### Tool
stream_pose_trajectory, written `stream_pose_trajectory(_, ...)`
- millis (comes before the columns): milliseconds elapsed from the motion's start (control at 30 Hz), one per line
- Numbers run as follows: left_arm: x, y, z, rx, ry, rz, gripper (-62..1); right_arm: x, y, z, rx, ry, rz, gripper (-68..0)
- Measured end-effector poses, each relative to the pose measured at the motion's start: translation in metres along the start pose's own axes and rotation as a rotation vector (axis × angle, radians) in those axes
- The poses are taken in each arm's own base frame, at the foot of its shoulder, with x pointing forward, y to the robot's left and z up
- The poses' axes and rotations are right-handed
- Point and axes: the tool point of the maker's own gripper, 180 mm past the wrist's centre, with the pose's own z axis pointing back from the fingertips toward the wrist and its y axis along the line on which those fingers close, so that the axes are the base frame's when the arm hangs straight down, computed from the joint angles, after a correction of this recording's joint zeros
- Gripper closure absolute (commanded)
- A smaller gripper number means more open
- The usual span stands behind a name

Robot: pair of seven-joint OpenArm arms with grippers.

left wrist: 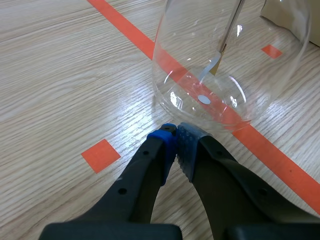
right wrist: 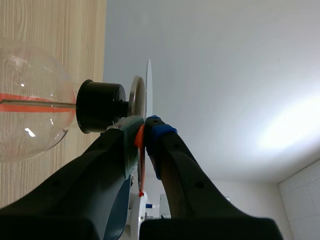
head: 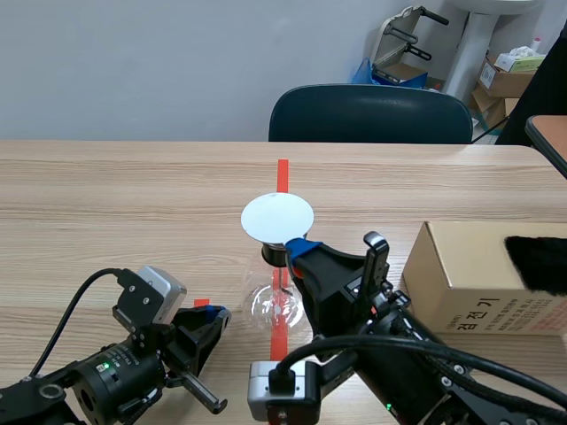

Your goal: Do the electroscope experiment

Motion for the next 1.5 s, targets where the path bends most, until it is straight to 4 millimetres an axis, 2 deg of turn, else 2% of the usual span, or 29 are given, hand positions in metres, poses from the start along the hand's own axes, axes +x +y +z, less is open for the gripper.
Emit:
stream_pose_trajectory(467, 0.002, 0.004, -0.001, 0.010, -0.005, 0.000, -2.9, -0.002, 0.000, 0.000, 0.000, 0.013, 0.000, -0.8)
stream_pose_trajectory(733, 0.002, 0.004, -0.001, 0.010, -0.005, 0.000, -2.9, -0.042, 0.000, 0.005, -0.001, 0.235, -0.002, -0.8)
stream_pose_trajectory(1033, 0.001, 0.003, 0.000, 0.011, -0.004, 0.002, -2.9, -0.091, 0.000, 0.025, 0.000, 0.528, -0.004, -0.8)
stream_pose_trajectory(1300, -0.002, 0.001, 0.002, 0.010, 0.003, 0.008, -2.9, -0.112, 0.000, 0.039, 0.000, 0.675, -0.006, -0.8)
stream_pose_trajectory(1500, -0.002, 0.001, 0.002, 0.010, 0.003, 0.008, -2.9, -0.115, 0.000, 0.042, 0.000, 0.693, -0.006, -0.8)
